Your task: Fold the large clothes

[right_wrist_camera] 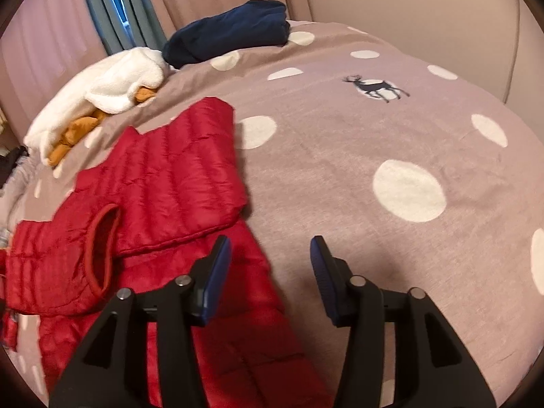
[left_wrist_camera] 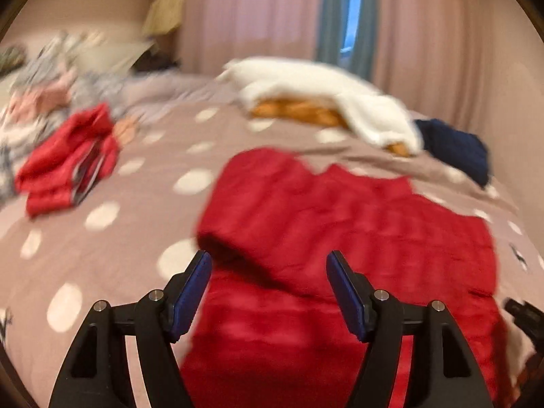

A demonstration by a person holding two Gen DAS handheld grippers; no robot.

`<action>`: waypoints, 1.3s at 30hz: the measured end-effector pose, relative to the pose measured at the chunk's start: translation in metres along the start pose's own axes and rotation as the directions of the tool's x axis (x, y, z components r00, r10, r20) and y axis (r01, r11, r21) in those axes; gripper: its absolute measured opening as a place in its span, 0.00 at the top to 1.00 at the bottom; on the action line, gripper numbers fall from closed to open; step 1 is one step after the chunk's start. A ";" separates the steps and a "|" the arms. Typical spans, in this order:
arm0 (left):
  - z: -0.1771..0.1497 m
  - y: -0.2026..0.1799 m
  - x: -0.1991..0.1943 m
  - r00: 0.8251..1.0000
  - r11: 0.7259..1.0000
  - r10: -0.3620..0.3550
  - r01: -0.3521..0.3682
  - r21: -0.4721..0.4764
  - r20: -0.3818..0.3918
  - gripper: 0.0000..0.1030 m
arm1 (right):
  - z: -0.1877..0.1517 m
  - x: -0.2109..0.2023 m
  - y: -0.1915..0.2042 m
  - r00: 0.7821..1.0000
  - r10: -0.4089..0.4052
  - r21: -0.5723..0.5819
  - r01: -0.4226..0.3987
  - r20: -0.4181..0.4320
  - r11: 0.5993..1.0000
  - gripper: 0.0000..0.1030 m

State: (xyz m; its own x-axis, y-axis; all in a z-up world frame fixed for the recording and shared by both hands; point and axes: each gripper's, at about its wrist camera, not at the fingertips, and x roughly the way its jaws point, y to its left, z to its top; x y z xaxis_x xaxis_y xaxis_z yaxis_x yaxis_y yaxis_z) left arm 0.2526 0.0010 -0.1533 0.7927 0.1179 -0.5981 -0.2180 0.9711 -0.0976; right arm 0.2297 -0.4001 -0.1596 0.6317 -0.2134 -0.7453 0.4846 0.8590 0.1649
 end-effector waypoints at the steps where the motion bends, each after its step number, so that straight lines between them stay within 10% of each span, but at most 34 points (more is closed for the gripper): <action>1: -0.001 0.008 0.014 0.999 0.999 0.025 -0.027 -0.040 -0.047 0.33 | 0.000 -0.002 0.004 1.000 0.012 -0.009 -0.012 0.008 1.000 0.47; 5: -0.004 0.045 0.056 0.976 0.977 0.018 -0.064 -0.205 -0.215 0.33 | 0.006 -0.010 0.028 0.990 0.140 -0.045 -0.139 0.025 0.989 0.34; 7: -0.002 0.050 0.058 0.978 0.969 0.015 -0.066 -0.240 -0.210 0.33 | 0.007 -0.009 0.045 0.963 0.268 -0.045 -0.268 0.006 0.962 0.16; 12: 0.004 0.047 0.058 0.985 0.976 0.067 -0.099 -0.195 -0.161 0.33 | -0.011 0.014 0.106 0.922 0.374 -0.146 -0.385 -0.099 0.911 0.17; 14: 0.000 0.042 0.059 0.983 0.980 0.067 -0.097 -0.173 -0.169 0.33 | -0.029 0.030 0.131 0.923 0.345 -0.218 -0.377 -0.168 0.900 0.24; 18: -0.011 0.040 0.058 0.976 0.984 0.049 -0.082 -0.155 -0.210 0.33 | -0.037 0.030 0.142 0.936 0.320 -0.250 -0.349 -0.148 0.903 0.79; 21: -0.012 0.044 0.054 0.977 0.982 0.028 -0.066 -0.175 -0.214 0.33 | -0.021 0.005 0.131 0.962 0.275 -0.256 -0.267 -0.006 0.929 0.85; 26: -0.012 0.046 0.052 0.977 0.981 0.026 -0.065 -0.181 -0.210 0.33 | 0.011 -0.015 0.097 0.977 0.150 -0.225 -0.113 0.152 0.968 0.80; 30: -0.012 0.045 0.054 0.974 0.980 0.009 -0.053 -0.189 -0.226 0.33 | 0.014 0.014 0.064 0.990 -0.069 -0.145 0.087 0.123 0.986 0.40; 35: -0.002 0.040 0.043 0.990 0.982 -0.029 0.002 -0.186 -0.142 0.33 | 0.024 -0.001 0.050 0.991 0.046 -0.034 -0.042 0.127 0.999 0.40; 39: 0.006 0.016 0.041 0.993 0.993 -0.106 0.103 -0.058 -0.049 0.32 | 0.012 -0.010 0.081 0.979 0.110 -0.154 -0.083 0.175 0.985 0.39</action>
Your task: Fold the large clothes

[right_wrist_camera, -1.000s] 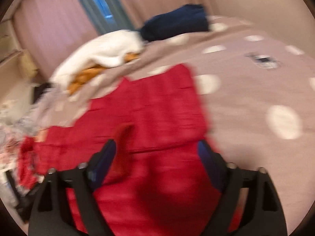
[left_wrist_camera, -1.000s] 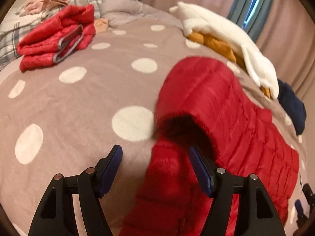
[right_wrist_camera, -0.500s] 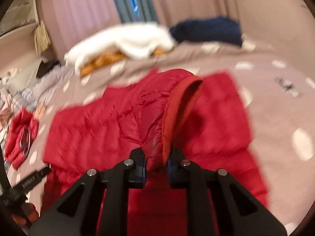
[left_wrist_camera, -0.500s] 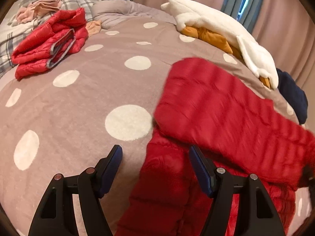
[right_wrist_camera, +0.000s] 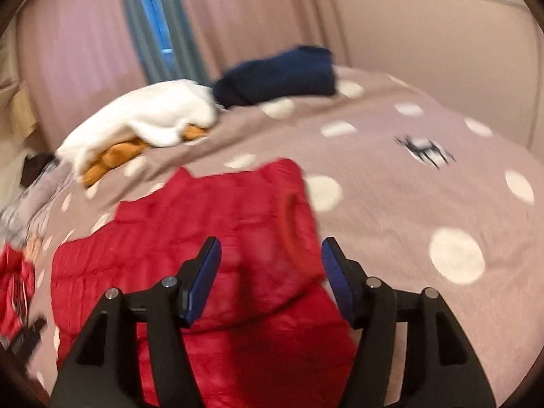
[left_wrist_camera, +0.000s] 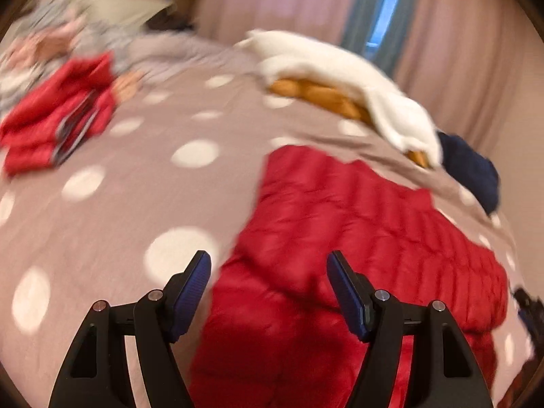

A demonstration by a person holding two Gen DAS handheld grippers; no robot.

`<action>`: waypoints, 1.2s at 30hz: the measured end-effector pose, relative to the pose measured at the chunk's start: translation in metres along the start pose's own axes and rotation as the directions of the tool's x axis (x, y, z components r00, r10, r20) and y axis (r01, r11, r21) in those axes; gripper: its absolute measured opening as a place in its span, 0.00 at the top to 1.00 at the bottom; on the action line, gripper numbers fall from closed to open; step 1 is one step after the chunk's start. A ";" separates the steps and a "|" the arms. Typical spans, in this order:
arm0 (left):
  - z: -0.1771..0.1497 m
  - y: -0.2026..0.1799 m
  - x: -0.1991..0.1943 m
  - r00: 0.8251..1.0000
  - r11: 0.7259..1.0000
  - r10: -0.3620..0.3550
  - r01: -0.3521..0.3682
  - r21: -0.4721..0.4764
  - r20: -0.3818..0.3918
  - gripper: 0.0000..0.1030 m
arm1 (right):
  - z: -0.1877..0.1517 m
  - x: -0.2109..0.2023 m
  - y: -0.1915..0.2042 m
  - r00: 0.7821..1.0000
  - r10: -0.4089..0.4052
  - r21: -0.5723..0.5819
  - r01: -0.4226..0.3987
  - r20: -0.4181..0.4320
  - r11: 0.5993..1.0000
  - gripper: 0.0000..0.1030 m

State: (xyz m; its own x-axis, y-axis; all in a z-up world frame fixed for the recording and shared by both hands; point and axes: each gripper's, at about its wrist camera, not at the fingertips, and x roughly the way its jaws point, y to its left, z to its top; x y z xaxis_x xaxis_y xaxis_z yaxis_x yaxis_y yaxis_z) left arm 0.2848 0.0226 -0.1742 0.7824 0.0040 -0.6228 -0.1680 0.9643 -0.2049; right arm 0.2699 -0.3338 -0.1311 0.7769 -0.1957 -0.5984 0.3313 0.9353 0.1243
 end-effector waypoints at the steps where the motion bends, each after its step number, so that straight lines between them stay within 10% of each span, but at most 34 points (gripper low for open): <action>1: -0.002 -0.005 0.007 1.000 0.999 -0.001 0.001 0.035 -0.014 0.32 | -0.007 0.004 0.005 1.000 0.005 -0.029 -0.006 -0.017 1.000 0.39; 3: -0.013 -0.014 0.040 0.991 0.996 0.039 -0.028 0.089 -0.126 0.32 | -0.024 0.023 0.011 0.996 -0.007 -0.074 0.000 -0.090 0.997 0.36; 6: -0.024 -0.014 0.069 0.977 0.995 0.066 -0.049 0.087 -0.202 0.27 | -0.043 0.060 0.012 0.969 -0.058 -0.101 0.035 -0.240 0.994 0.01; 17: -0.023 -0.007 0.071 0.969 0.993 0.116 -0.105 0.061 -0.220 0.03 | -0.045 0.069 0.018 0.963 -0.061 -0.117 0.031 -0.264 0.993 0.00; 36: -0.024 -0.004 0.073 0.965 0.994 0.110 -0.100 0.051 -0.238 0.01 | -0.043 0.066 0.016 0.962 -0.071 -0.123 0.039 -0.265 0.992 0.00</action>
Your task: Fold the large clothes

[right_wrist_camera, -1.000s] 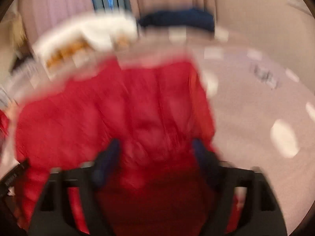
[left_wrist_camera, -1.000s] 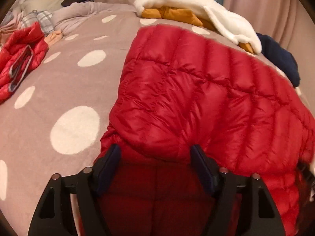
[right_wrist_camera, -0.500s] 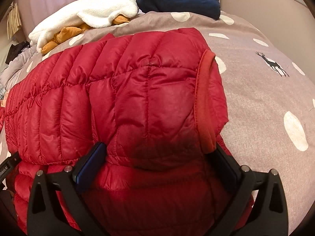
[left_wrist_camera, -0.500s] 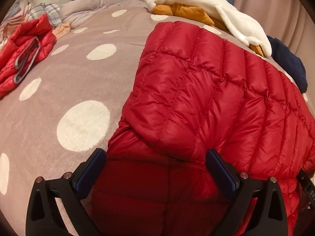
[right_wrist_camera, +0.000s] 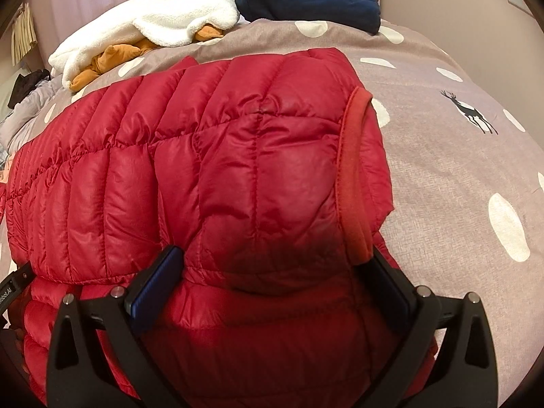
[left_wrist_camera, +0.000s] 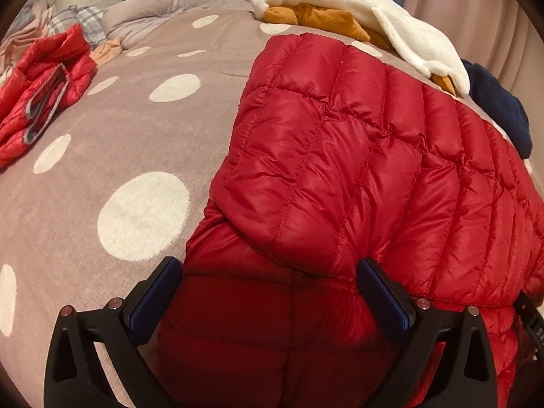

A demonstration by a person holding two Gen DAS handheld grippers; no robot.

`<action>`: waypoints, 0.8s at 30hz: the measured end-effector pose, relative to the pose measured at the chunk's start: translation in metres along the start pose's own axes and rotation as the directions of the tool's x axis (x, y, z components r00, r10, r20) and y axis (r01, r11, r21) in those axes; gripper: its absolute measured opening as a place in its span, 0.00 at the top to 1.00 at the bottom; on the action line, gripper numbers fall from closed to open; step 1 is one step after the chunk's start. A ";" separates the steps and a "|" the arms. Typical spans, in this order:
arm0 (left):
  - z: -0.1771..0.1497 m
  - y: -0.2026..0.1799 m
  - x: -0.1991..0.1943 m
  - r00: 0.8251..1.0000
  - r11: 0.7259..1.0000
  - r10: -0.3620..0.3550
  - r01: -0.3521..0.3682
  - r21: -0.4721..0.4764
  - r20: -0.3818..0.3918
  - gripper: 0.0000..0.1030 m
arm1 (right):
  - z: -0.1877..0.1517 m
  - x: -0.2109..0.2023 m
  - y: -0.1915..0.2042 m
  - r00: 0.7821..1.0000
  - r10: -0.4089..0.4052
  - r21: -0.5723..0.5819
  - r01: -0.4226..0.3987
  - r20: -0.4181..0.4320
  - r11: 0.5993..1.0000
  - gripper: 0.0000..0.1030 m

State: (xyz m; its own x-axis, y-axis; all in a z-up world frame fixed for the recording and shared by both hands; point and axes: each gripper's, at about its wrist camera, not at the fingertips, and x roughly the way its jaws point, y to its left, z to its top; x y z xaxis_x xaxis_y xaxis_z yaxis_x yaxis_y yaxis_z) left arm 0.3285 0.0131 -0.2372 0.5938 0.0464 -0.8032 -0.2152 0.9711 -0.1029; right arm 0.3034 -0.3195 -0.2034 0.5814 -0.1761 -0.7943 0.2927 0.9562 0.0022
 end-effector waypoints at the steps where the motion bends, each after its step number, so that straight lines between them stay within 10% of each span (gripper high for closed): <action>1: 0.000 -0.001 0.000 1.000 1.000 0.001 -0.001 0.000 0.000 0.01 | 0.000 0.000 0.000 1.000 0.001 0.000 -0.001 0.000 1.000 0.00; 24: -0.001 -0.003 -0.001 1.000 1.000 0.012 -0.012 0.006 0.004 0.01 | 0.000 0.000 0.000 1.000 0.001 0.000 -0.001 0.001 1.000 0.00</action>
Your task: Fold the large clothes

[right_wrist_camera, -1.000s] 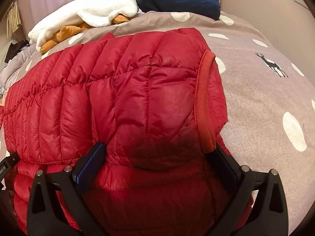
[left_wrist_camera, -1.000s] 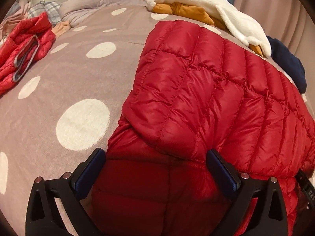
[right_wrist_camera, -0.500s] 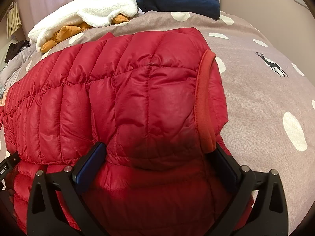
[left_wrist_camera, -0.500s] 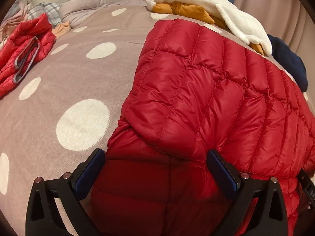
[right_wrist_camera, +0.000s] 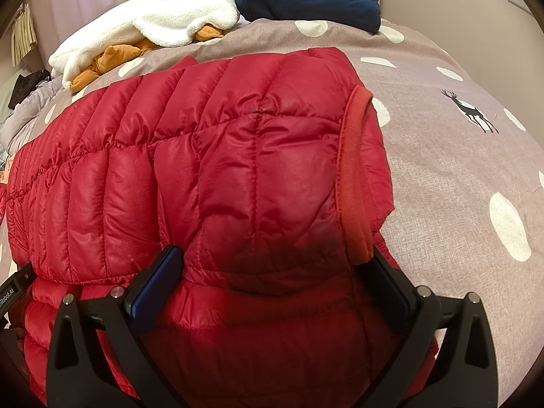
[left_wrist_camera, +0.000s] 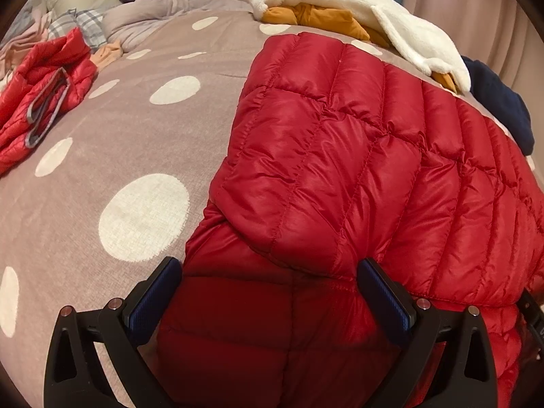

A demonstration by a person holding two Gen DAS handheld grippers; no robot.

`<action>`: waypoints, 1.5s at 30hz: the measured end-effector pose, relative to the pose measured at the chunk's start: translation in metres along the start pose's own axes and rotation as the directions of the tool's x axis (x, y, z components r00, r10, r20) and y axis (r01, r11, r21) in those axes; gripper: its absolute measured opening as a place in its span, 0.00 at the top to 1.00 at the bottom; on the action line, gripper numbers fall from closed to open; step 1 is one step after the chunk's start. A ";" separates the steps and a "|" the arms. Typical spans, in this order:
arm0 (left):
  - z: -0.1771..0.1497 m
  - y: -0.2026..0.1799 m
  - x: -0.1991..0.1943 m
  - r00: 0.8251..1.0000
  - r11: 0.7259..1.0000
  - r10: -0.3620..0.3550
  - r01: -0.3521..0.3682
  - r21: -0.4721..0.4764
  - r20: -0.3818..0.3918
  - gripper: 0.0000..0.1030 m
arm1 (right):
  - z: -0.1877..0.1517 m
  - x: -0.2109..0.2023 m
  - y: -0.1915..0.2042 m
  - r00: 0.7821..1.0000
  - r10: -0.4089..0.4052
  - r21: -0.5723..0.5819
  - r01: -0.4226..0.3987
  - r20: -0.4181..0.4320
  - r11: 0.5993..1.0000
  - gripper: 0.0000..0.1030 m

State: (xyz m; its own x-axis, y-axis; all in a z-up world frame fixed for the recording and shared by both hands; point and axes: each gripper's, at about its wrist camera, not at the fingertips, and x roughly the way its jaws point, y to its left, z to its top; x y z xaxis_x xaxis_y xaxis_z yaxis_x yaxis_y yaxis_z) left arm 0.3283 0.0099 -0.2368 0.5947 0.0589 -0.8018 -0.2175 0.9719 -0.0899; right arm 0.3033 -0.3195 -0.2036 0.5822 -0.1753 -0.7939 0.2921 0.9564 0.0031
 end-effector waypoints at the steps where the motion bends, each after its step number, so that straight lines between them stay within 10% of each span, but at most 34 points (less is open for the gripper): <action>1: 0.000 0.000 0.000 1.000 1.000 0.000 0.000 0.000 -0.001 0.01 | 0.000 0.000 0.000 1.000 0.001 0.000 -0.001 0.000 1.000 0.00; 18: -0.025 0.067 -0.091 0.978 0.977 -0.121 0.148 -0.155 0.169 0.01 | -0.025 -0.082 -0.067 0.990 0.103 0.191 -0.121 0.101 0.974 0.00; 29: -0.127 0.127 -0.128 0.970 0.934 -0.218 0.240 -0.266 0.111 0.01 | -0.119 -0.145 -0.132 0.985 0.053 0.176 -0.083 0.165 0.981 0.00; 34: -0.166 0.128 -0.144 0.869 0.810 -0.466 0.494 -0.316 0.166 0.01 | -0.165 -0.159 -0.134 0.978 0.144 0.206 -0.174 0.153 0.963 0.00; 40: -0.195 0.094 -0.125 0.587 0.450 -0.796 0.736 -0.506 0.146 0.01 | -0.193 -0.164 -0.095 0.879 0.448 0.288 -0.477 0.164 0.830 0.00; 41: -0.197 0.088 -0.122 0.574 0.438 -0.807 0.738 -0.513 0.136 0.01 | -0.193 -0.164 -0.095 0.879 0.448 0.288 -0.477 0.164 0.830 0.00; 45: -0.181 0.057 -0.127 0.610 0.522 -0.782 0.755 -0.397 0.131 0.01 | -0.187 -0.153 -0.074 0.865 0.479 0.298 -0.500 0.146 0.813 0.00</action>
State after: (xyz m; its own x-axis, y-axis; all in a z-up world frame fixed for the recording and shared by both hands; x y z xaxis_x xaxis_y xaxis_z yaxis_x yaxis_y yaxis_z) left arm 0.1004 0.0166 -0.2472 0.6337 -0.6942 -0.3413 0.0281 0.4616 -0.8867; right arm 0.0509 -0.3193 -0.1961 0.7547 0.2725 -0.5968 0.1723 0.7954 0.5811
